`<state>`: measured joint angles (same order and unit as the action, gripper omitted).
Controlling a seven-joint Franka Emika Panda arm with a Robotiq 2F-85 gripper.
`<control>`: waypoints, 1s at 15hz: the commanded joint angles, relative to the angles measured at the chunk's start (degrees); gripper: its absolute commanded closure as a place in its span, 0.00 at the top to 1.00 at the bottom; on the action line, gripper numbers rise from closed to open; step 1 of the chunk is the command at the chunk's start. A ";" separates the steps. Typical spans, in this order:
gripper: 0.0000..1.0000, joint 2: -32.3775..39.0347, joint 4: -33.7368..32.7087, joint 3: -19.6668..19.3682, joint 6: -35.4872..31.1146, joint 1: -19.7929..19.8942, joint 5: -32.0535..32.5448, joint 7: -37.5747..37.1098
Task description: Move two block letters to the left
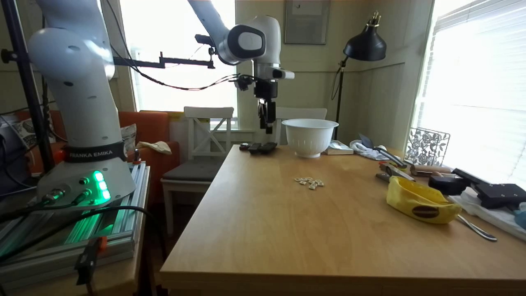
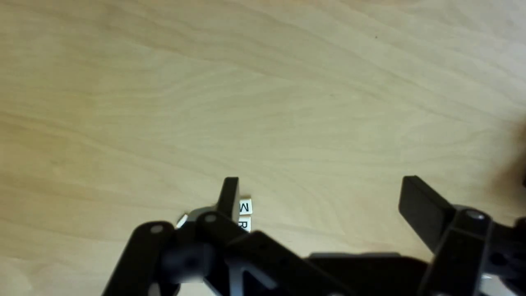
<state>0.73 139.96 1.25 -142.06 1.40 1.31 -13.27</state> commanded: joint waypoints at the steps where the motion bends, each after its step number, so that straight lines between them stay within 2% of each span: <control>1: 1.00 6.87 -3.52 -1.28 -4.83 -0.14 0.89 1.42; 4: 0.98 11.10 -5.29 -2.11 -8.23 -0.08 0.02 3.32; 5: 0.74 12.45 -6.02 -2.28 -8.84 0.01 -0.48 4.10; 7: 0.69 14.81 -7.24 -2.71 -10.27 0.04 -0.63 4.88; 15: 0.12 22.97 -12.37 -4.07 -14.36 0.12 0.35 8.23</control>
<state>20.05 130.50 -2.19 -154.78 1.42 1.26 -6.93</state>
